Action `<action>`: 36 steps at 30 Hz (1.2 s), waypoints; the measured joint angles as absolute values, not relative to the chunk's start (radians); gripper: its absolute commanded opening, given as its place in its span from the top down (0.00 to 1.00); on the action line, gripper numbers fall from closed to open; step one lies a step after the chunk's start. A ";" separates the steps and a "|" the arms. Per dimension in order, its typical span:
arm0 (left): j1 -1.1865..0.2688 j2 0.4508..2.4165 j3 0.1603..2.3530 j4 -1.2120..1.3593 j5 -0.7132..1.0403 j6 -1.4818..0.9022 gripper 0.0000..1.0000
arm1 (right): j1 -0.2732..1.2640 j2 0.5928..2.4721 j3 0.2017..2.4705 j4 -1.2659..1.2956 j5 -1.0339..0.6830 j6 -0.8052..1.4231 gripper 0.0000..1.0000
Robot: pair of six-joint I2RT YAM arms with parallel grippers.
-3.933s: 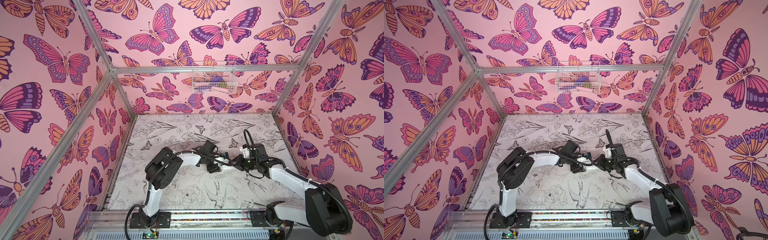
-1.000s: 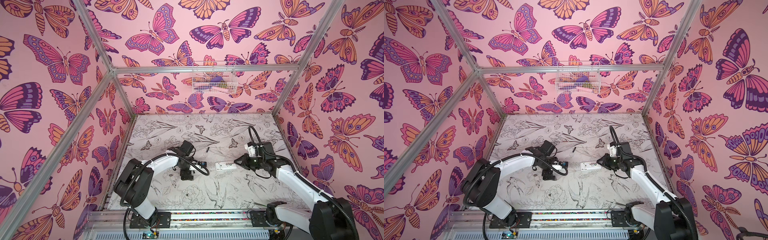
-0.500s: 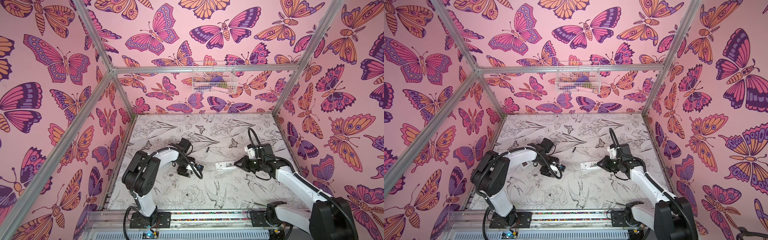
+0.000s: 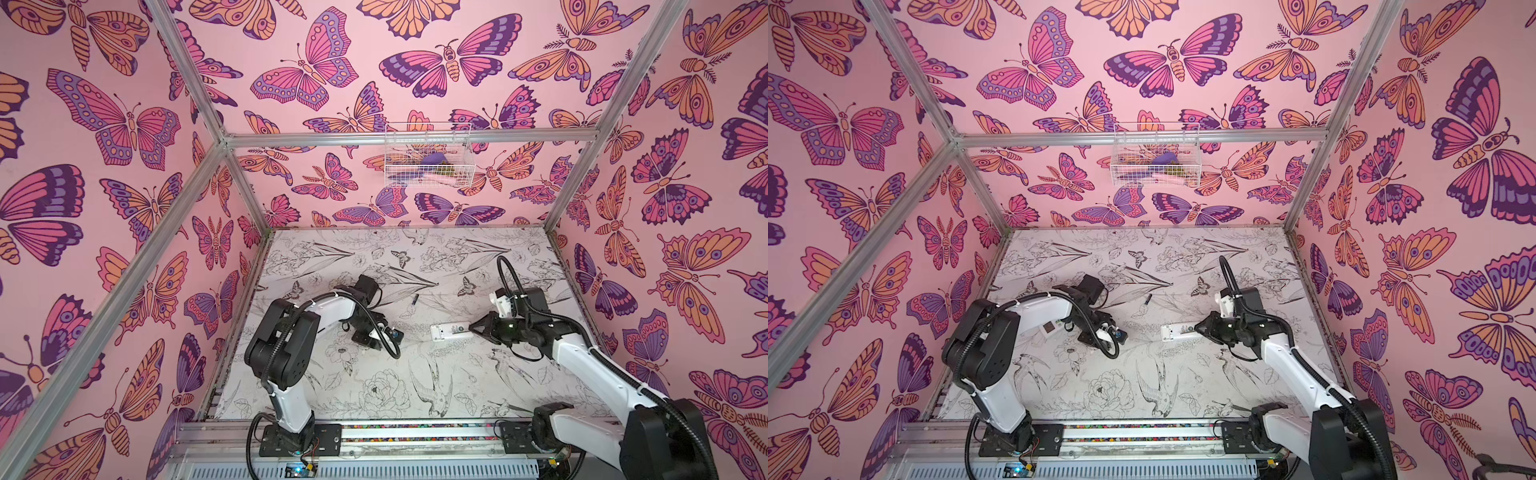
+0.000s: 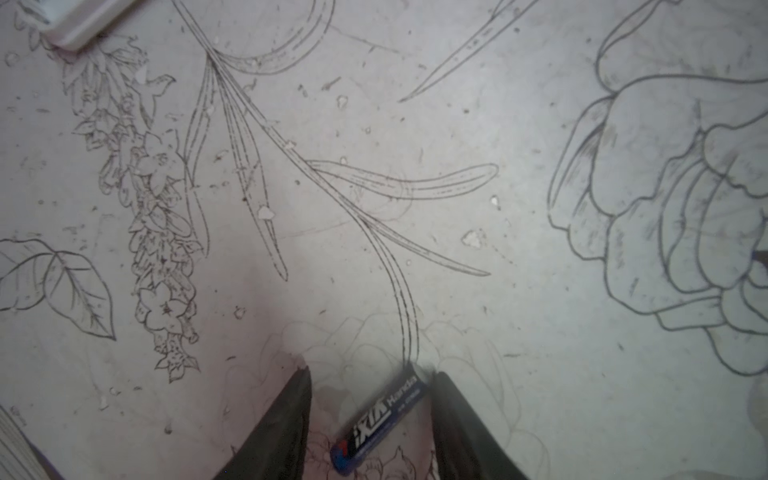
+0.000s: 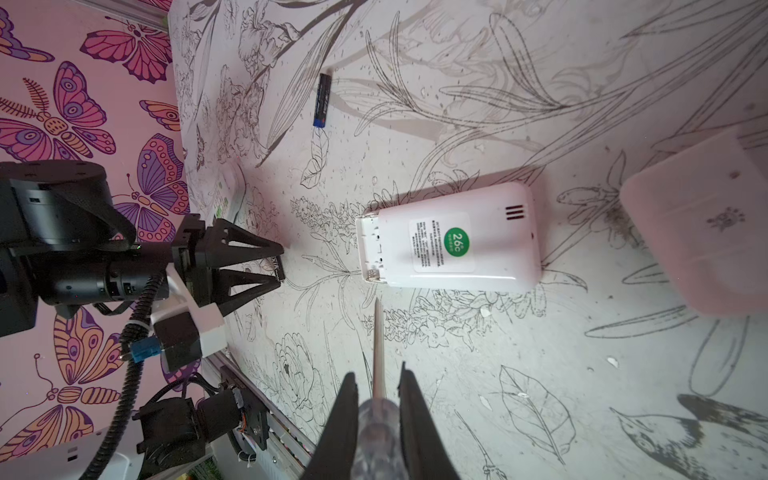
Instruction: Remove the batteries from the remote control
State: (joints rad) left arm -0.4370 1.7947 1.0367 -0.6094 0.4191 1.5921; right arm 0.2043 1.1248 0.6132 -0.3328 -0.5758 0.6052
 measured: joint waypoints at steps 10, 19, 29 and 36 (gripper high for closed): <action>-0.426 1.815 1.055 -0.599 0.426 1.607 0.63 | 0.204 1.125 0.613 -0.333 -0.575 0.606 1.00; -0.426 1.866 1.114 -0.570 0.435 1.599 0.71 | 0.204 1.100 0.613 -0.335 -0.569 0.606 1.00; -0.425 1.901 1.159 -0.626 0.443 1.530 0.75 | 0.204 1.091 0.613 -0.342 -0.561 0.605 1.00; -0.440 1.930 1.202 -0.579 0.434 1.478 0.77 | 0.204 1.092 0.607 -0.334 -0.561 0.606 1.00</action>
State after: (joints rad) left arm -0.4400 1.9305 1.2022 -0.5785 0.4339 1.4776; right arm 0.2035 1.0924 0.6075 -0.3340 -0.5610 0.6056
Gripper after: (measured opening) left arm 0.235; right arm 0.165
